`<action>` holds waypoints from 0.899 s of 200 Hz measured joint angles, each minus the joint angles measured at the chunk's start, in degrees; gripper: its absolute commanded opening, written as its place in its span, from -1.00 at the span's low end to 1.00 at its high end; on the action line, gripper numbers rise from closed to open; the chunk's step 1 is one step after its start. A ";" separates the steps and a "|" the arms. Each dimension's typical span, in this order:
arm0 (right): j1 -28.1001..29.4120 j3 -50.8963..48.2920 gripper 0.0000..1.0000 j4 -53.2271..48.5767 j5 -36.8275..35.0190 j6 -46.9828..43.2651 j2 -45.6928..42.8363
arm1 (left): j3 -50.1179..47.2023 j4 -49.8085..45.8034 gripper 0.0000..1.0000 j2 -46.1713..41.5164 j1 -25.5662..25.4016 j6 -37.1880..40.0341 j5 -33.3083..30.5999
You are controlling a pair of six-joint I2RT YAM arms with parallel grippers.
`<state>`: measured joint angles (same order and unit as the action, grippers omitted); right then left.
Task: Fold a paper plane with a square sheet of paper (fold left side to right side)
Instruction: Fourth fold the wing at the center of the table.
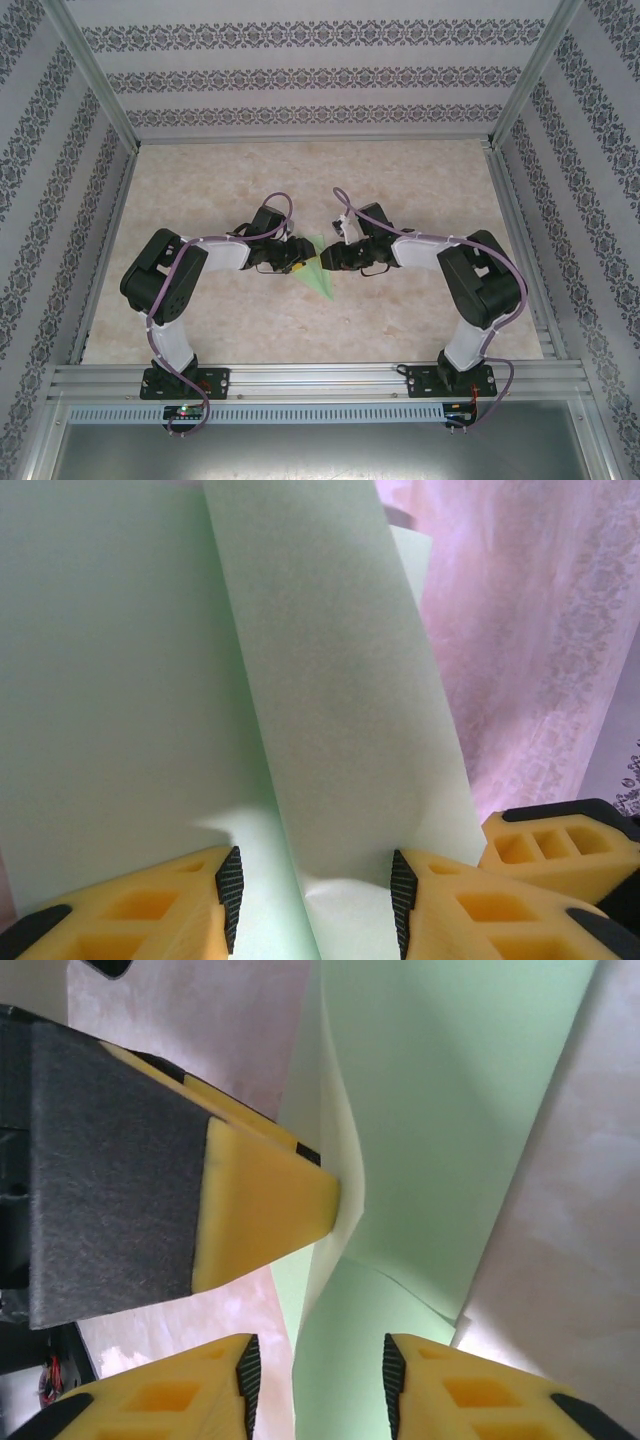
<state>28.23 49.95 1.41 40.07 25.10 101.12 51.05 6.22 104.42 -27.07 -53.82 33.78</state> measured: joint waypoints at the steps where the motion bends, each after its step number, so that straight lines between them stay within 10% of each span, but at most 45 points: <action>1: -0.02 0.00 -0.32 0.02 0.07 0.09 0.04 | 0.00 0.00 -0.07 0.00 0.02 0.00 0.00; 95: -0.02 0.57 -0.90 2.27 2.23 2.08 2.51 | 0.00 0.00 -0.07 0.00 0.00 0.00 0.00; 180: -1.14 1.97 -0.95 -1.01 -0.20 -0.17 3.69 | 0.00 0.00 -0.06 0.00 0.00 0.02 0.02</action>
<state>27.09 51.92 0.40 39.88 24.93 104.81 51.05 6.22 104.42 -27.07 -53.80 33.80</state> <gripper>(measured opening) 0.053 0.469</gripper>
